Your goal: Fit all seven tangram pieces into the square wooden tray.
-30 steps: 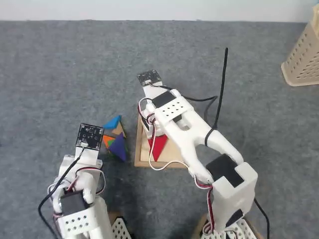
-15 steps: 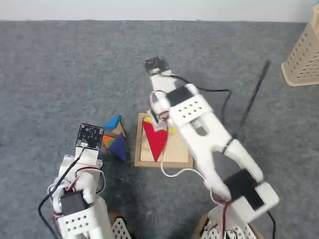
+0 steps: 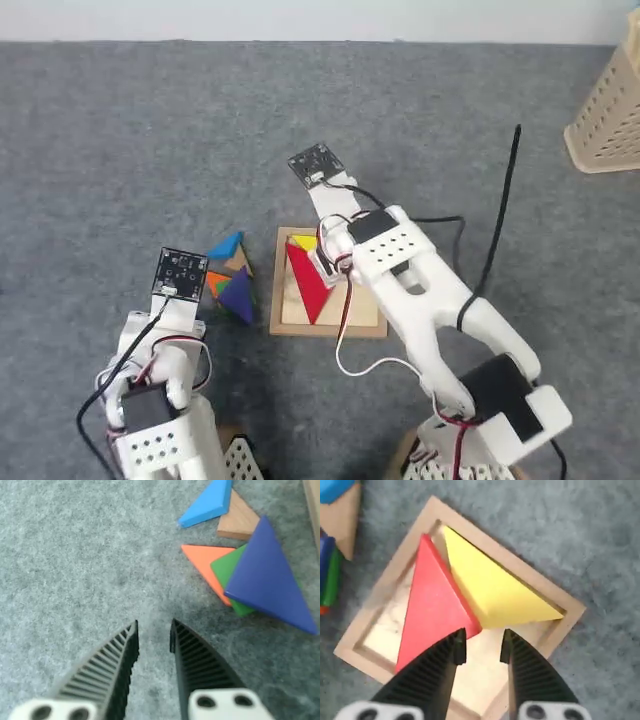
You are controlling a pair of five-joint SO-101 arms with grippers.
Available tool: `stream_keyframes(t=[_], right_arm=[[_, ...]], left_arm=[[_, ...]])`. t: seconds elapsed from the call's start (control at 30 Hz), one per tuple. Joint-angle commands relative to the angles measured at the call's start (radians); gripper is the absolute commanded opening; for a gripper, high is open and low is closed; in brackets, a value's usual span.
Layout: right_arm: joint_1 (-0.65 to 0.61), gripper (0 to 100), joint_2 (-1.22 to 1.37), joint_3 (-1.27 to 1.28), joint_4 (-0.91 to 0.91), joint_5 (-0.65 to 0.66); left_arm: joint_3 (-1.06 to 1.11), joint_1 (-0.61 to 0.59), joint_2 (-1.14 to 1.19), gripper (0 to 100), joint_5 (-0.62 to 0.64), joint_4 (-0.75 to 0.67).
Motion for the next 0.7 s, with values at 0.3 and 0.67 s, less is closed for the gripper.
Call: stream_keyframes(t=[0.3,0.67], right_arm=[[-0.082,11.9,-0.065,0.038,-0.021,0.014],[-0.107,11.8,-0.068,0.064,0.016,0.017]], left_arm=[[-0.004,-0.002,-0.014,10,-0.014,0.002],[-0.004,-0.002,-0.014,10,-0.014,0.002]])
